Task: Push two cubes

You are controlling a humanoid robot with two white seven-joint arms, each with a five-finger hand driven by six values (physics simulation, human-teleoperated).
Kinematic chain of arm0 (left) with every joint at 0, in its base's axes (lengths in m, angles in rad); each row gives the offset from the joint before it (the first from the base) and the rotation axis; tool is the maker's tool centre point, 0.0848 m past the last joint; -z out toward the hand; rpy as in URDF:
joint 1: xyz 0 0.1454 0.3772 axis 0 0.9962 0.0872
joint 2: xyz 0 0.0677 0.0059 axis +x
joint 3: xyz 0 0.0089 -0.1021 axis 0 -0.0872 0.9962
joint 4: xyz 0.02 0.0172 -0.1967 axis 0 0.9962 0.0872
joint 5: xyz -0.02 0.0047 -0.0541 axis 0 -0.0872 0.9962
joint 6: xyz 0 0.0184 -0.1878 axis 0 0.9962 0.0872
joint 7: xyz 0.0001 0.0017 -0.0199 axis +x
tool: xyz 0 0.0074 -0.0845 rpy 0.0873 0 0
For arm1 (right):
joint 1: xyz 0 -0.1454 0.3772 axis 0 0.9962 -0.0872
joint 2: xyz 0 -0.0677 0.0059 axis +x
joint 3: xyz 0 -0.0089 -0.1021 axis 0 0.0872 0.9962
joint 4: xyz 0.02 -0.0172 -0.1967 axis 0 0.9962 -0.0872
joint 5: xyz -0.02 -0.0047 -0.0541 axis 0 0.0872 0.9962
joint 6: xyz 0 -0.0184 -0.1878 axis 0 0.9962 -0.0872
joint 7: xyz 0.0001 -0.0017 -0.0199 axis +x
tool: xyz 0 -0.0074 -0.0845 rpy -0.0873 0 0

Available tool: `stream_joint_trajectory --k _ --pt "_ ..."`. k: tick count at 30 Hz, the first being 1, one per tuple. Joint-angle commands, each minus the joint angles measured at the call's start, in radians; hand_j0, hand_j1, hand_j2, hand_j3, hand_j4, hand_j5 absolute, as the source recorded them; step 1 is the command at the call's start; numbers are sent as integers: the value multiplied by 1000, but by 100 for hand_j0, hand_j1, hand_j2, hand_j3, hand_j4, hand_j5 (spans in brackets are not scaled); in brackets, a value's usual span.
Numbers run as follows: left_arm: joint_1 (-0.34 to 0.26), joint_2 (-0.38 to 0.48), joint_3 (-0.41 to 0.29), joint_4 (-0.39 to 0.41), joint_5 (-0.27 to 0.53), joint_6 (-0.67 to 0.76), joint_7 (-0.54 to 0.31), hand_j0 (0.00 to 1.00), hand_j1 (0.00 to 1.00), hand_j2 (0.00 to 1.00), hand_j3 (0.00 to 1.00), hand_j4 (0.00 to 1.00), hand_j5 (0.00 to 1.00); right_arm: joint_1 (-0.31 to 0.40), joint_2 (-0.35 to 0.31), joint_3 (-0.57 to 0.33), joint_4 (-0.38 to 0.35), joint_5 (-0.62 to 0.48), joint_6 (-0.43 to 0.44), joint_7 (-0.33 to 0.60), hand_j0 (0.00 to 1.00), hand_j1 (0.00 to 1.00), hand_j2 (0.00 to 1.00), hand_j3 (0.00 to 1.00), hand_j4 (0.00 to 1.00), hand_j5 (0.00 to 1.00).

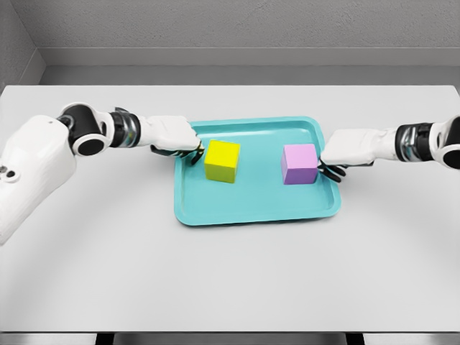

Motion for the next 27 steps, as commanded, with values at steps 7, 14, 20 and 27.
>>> stream_joint_trajectory --k 7,14,20,27 --pt "-2 -36 -14 -12 125 -3 -25 40 40 40 40 40 40 -12 29 13 -7 -1 2 0 12 12 12 12 12 12" --pt "-8 -36 -13 -6 131 -3 -25 40 40 40 40 40 40 -25 41 17 -7 -3 2 0 13 13 13 13 13 13" --pt "-25 -3 76 74 157 -3 -25 41 41 41 41 41 41 -37 38 -7 79 -3 2 0 16 16 16 16 16 16" --pt "-11 75 70 17 319 -3 -25 41 41 41 41 41 41 -109 140 -10 226 -6 2 0 17 17 17 17 17 17"
